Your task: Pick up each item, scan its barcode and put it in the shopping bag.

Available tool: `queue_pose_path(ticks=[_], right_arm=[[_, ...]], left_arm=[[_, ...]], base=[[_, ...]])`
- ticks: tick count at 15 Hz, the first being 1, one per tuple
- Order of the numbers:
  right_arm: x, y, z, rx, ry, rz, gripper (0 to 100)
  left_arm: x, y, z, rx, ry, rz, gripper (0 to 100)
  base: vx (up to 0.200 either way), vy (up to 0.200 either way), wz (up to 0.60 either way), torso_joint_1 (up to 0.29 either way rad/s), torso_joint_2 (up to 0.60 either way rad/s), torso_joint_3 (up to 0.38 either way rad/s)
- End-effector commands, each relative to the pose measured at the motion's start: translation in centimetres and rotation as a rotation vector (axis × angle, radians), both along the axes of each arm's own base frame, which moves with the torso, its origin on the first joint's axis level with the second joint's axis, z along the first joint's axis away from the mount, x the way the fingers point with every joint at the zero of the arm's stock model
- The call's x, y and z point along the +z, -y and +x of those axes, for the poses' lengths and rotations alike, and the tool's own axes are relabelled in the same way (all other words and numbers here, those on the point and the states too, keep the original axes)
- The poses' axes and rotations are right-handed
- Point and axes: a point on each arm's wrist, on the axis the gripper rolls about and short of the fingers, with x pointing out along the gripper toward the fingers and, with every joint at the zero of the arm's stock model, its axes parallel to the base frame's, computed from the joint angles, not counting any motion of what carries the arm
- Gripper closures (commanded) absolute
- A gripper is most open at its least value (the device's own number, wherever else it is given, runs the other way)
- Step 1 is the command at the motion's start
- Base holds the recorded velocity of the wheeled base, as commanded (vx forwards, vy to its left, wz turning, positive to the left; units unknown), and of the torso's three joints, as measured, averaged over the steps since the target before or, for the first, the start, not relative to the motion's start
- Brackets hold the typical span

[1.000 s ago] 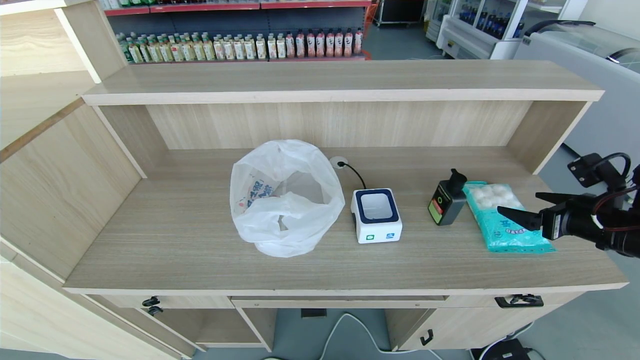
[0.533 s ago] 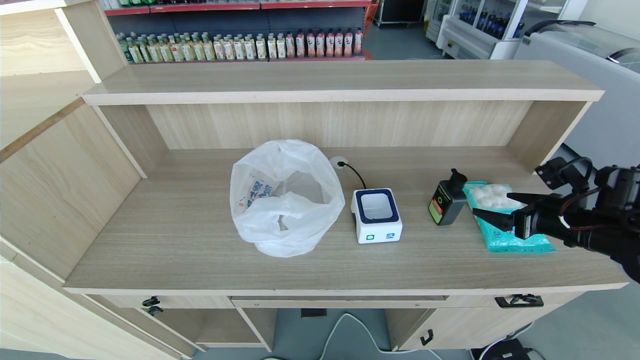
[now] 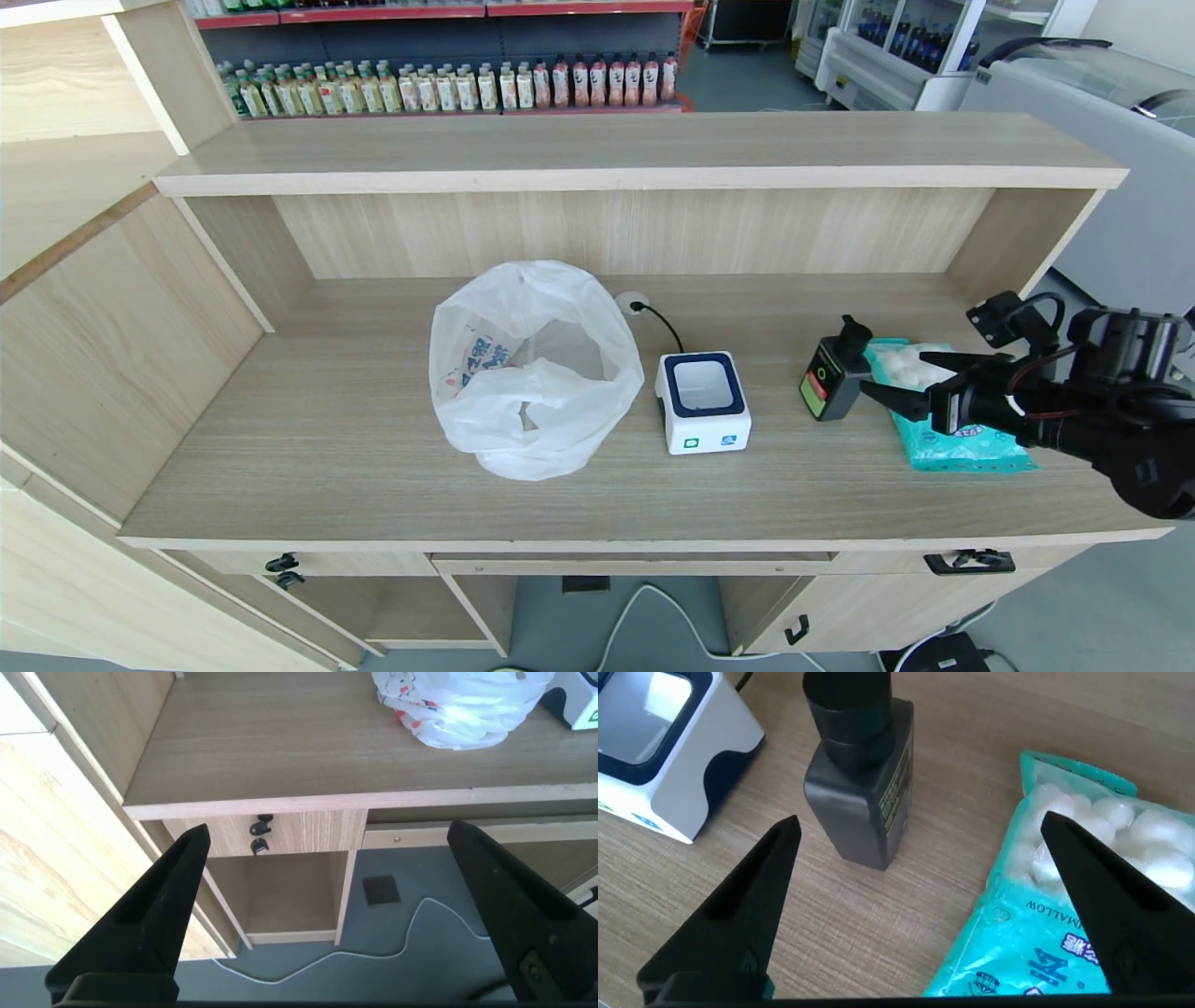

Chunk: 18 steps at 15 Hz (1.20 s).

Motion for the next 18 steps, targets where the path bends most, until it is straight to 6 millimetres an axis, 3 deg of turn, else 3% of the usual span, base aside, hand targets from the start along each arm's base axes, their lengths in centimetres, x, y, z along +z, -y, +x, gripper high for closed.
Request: queue_pose_path(ticks=[1, 18], right_arm=[[-0.3, -0.4, 0.3, 0.016, -0.002, -0.001, 0], [-2.9, -1.6, 2.6, 0.165, 0.05, 0.02, 0]], left_arm=[[0.0, 0.0, 0.0, 0.0, 0.001, 0.0, 0], [0.0, 0.0, 0.0, 0.002, 0.001, 0.0, 0]], base=[[0.0, 0.0, 0.0, 0.0, 0.0, 0.0], [0.0, 0.0, 0.0, 0.0, 0.0, 0.0]])
